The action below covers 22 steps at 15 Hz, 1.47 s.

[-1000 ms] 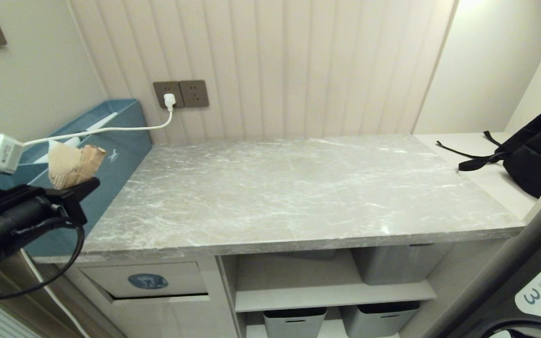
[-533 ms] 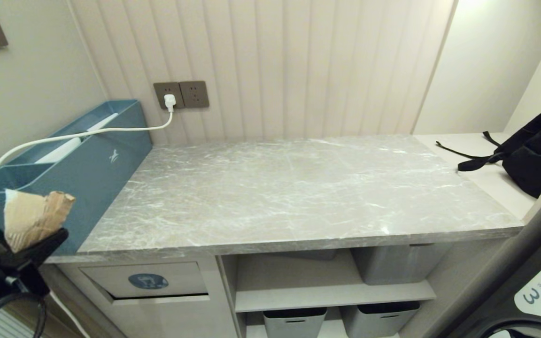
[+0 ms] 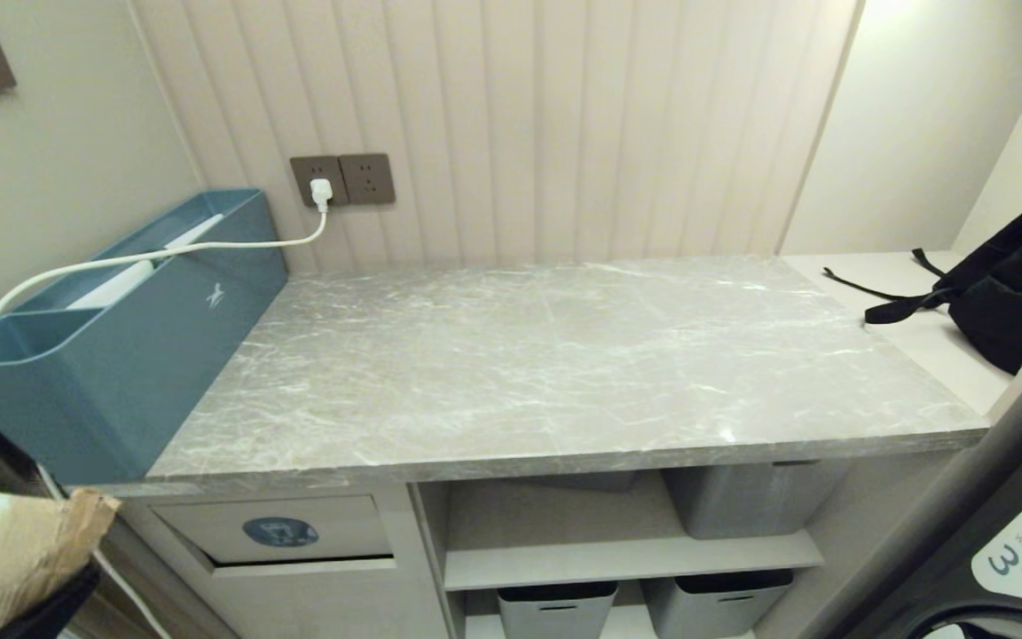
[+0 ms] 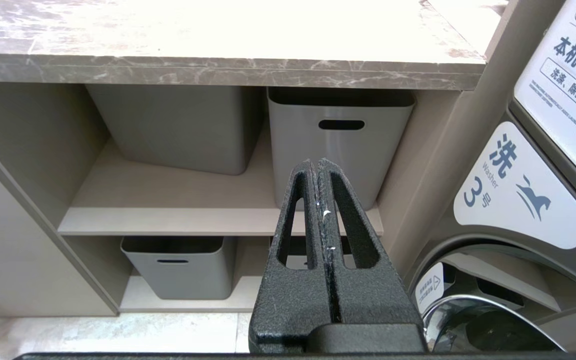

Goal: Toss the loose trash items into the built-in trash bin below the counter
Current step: Put the garbage in the trash can

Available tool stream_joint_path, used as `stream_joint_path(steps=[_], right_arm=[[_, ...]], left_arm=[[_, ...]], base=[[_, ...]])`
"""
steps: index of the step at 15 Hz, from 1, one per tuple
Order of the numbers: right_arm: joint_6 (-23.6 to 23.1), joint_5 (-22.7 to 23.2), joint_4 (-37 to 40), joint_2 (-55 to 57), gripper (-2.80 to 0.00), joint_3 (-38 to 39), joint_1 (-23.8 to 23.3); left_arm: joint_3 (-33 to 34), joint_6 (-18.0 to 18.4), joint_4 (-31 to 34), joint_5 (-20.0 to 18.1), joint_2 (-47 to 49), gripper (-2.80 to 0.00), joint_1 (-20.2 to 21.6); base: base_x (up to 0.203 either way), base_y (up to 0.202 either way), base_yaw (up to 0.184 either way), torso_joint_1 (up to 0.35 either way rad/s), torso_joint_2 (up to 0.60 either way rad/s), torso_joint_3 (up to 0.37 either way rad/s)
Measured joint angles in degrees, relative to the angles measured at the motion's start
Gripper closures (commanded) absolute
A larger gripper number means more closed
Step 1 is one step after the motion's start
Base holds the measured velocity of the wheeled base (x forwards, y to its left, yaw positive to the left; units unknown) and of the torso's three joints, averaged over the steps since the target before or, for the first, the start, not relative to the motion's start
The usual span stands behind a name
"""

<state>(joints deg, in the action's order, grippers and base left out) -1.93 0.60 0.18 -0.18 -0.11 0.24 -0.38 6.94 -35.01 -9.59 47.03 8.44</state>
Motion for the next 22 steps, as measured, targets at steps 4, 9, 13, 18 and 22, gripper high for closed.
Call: stream_joint_path(steps=[4,9,13,18,22], right_arm=[[0.2,0.0,0.0,0.0,0.00,0.0,0.0],[0.2,0.0,0.0,0.0,0.00,0.0,0.0],[0.9,-0.1,-0.1,0.0,0.00,0.0,0.0],[1.2,-0.3,0.0,0.0,0.00,0.0,0.0],[1.2,-0.3,0.0,0.0,0.00,-0.1,0.0]], left_arm=[[0.3,0.2,16.7,1.4,-15.1,0.00,-0.1],[0.4,0.5,22.6,1.8,-20.5,0.00,-1.1],[0.4,0.5,22.0,9.3,-21.5,0.00,-1.3],[0.4,1.0,17.2,9.3,-21.7,0.00,-2.7],[0.3,0.7,10.8,6.2,-21.7,0.00,-3.0]], base=[[0.000,0.000,0.000,0.000,0.00,0.000],[0.000,0.000,0.000,0.000,0.00,0.000],[0.000,0.000,0.000,-0.034,0.08,0.048],[0.000,0.000,0.000,-0.226,0.51,0.275],[0.000,0.000,0.000,-0.238,0.53,0.291]])
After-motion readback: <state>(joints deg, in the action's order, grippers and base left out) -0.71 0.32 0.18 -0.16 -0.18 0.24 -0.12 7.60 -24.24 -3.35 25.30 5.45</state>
